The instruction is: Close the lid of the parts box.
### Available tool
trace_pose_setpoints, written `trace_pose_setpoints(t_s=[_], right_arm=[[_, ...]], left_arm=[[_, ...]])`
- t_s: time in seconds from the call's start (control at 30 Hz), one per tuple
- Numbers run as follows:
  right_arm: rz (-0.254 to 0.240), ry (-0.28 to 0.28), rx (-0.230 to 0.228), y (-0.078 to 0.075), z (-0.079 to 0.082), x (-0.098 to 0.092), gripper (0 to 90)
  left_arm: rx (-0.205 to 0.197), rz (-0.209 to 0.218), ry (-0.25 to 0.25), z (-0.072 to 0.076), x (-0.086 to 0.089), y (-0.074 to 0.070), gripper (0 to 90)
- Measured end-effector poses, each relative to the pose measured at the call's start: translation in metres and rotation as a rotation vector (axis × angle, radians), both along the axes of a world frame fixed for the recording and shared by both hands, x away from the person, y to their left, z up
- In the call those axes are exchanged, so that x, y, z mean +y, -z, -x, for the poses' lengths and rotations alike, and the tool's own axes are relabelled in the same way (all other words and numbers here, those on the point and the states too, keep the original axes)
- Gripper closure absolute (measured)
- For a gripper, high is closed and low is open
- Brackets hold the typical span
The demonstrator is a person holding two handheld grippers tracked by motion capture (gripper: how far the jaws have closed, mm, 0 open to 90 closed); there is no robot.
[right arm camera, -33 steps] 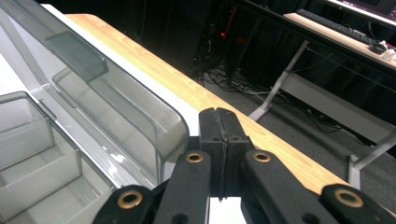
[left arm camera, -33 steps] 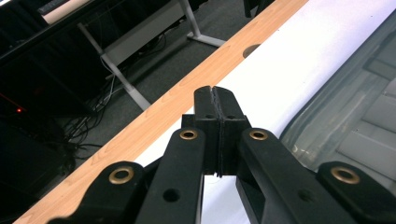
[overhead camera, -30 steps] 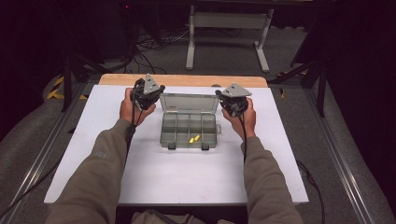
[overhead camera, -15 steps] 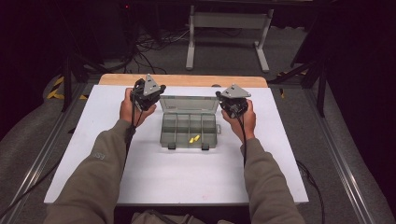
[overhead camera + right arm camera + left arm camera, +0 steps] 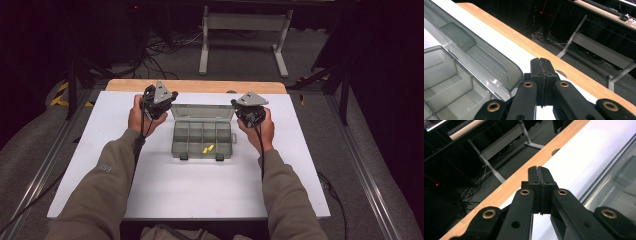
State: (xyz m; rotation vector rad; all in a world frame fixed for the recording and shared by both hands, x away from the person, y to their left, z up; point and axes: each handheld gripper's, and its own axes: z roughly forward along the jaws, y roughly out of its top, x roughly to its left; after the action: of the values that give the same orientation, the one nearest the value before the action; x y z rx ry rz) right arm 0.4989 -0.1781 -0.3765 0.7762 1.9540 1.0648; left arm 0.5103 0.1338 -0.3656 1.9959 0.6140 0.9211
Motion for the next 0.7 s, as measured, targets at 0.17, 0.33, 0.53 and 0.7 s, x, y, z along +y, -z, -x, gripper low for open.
trace_pose_setpoints(t_s=[0.17, 0.33, 0.53, 0.7], right_arm=[[-0.002, -0.003, 0.002, 0.000, 0.001, -0.001, 90.0], [-0.006, -0.007, -0.001, 0.000, 0.004, -0.001, 90.0], [-0.004, -0.006, 0.003, 0.001, 0.006, -0.001, 90.0], [0.001, -0.002, 0.004, 0.001, 0.009, 0.001, 90.0]], left_arm=[[-0.005, 0.004, 0.006, 0.002, 0.000, 0.000, 89.6], [-0.019, -0.008, -0.002, 0.007, 0.000, 0.003, 89.6], [-0.030, -0.013, 0.002, 0.012, 0.000, 0.005, 89.6], [-0.034, 0.002, -0.002, 0.014, 0.001, 0.009, 89.6]])
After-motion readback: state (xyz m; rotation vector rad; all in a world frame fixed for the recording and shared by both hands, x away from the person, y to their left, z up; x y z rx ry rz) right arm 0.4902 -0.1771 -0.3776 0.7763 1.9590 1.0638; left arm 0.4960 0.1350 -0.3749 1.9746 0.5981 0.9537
